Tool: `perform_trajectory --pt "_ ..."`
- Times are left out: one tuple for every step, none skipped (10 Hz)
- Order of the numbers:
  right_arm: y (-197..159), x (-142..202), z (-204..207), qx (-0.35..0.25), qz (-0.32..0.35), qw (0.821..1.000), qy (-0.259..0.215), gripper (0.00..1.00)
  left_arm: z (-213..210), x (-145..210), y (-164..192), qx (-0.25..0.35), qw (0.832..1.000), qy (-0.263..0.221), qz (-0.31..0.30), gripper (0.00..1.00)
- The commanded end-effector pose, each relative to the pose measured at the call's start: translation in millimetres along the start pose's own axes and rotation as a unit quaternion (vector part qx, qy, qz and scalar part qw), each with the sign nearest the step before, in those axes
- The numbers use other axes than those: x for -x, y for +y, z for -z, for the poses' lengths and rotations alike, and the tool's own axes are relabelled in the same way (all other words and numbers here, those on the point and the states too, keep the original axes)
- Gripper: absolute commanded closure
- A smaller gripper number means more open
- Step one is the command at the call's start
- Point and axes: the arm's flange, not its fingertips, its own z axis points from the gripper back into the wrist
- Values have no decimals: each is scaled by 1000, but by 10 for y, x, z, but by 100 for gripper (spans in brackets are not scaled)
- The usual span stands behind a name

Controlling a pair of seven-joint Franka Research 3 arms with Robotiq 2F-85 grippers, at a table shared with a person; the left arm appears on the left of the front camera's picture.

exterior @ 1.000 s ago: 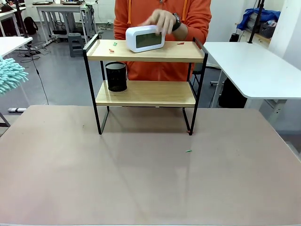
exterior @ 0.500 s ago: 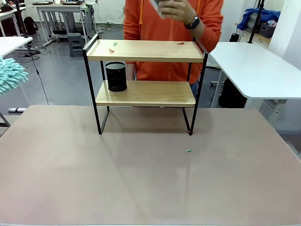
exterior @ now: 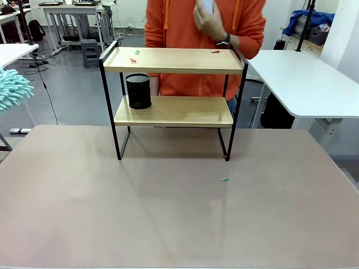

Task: Clean the shelf.
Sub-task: Clean the remaining tier of the Shelf with the Duster once objects are removed.

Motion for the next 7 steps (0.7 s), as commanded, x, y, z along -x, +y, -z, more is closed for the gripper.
perform_trajectory --pt "22 -20 2 -13 -13 1000 -7 0 0 0 0 0 1000 0 0 88" --pt "22 -20 2 -13 -13 1000 -7 0 10 -33 -97 10 1000 -10 1 88" --pt "22 -20 2 -13 -13 1000 -7 0 33 -83 -263 28 999 -22 -2 88" --pt "22 -20 2 -13 -13 1000 -7 0 82 -188 -567 37 998 -47 -21 88" --pt "22 -20 2 -13 -13 1000 -7 0 121 -270 -916 32 996 -82 -18 88" --pt "22 -20 2 -13 -13 1000 -7 0 183 -349 -1294 33 994 -100 14 88" --pt "22 -20 2 -13 -13 1000 -7 0 334 -433 -1756 35 993 -101 38 88"
